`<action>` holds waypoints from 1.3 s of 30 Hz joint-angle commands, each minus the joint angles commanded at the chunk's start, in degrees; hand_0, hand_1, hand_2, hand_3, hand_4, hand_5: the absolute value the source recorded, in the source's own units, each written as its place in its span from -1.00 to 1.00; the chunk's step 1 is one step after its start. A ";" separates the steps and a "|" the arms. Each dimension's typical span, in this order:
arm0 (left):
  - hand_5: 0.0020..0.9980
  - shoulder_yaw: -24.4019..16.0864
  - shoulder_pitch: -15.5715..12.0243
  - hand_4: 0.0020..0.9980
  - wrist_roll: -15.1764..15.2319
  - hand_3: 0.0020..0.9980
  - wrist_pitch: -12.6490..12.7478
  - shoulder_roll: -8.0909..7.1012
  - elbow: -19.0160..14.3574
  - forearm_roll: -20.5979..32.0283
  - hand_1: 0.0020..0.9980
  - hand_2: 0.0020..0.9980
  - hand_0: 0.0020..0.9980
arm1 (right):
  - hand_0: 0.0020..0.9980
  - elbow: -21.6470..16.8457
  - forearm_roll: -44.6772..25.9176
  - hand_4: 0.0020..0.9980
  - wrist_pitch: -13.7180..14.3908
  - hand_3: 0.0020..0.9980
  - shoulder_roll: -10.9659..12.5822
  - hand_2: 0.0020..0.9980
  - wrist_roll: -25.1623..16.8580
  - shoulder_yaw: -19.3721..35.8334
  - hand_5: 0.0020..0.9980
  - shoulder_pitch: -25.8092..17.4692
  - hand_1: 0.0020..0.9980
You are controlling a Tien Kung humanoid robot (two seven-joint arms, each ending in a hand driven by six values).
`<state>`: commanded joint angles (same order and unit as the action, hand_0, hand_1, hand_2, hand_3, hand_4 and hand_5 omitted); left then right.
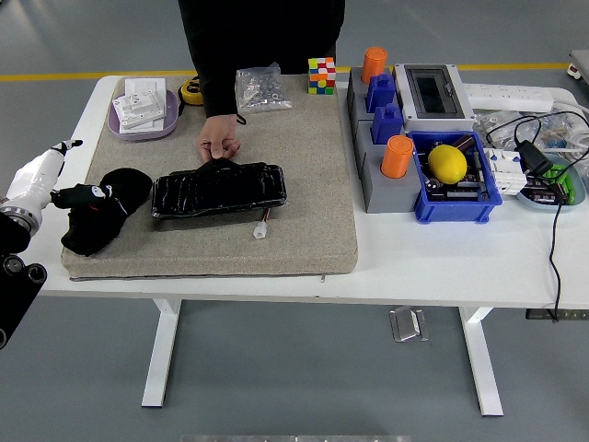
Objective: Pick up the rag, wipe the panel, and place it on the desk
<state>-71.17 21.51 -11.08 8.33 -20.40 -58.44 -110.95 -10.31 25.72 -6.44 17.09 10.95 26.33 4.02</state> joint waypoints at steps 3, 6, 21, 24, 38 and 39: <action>-0.12 0.76 0.22 1.00 0.12 0.92 0.45 0.19 1.05 0.18 0.87 0.94 0.73 | 0.53 0.00 -0.14 0.81 0.01 0.19 0.01 0.44 -0.04 -0.20 0.14 0.03 0.44; -0.12 1.85 0.57 1.00 0.14 0.92 0.88 0.54 2.74 0.44 0.87 0.94 0.73 | 0.53 0.00 -0.51 0.81 0.02 0.19 0.03 0.44 -0.14 -0.65 0.14 0.09 0.44; -0.21 6.47 3.11 1.00 0.50 0.86 3.69 2.14 8.96 2.04 0.60 0.79 0.45 | 0.53 0.00 -0.67 0.81 0.01 0.19 0.17 0.44 -0.05 -1.05 0.13 0.46 0.44; -0.21 6.88 3.53 1.00 0.47 0.86 4.26 2.55 10.08 2.37 0.60 0.79 0.45 | 0.53 0.00 -0.75 0.81 0.00 0.19 0.19 0.44 -0.03 -1.20 0.13 0.53 0.44; -0.50 8.05 3.97 0.72 0.65 0.72 7.48 2.87 11.73 3.95 0.17 0.62 0.08 | 0.52 0.00 1.00 0.81 0.10 0.19 0.21 0.44 0.27 1.40 0.13 0.70 0.44; -0.64 8.08 3.97 0.56 0.66 0.53 7.73 2.87 11.79 3.89 -0.23 0.53 -0.07 | 0.52 0.00 1.04 0.81 0.11 0.19 0.22 0.44 0.27 1.53 0.13 0.69 0.44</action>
<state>-63.09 25.48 -10.42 16.06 -17.53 -46.64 -107.06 -10.31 26.76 -6.32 17.30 11.22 27.86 4.71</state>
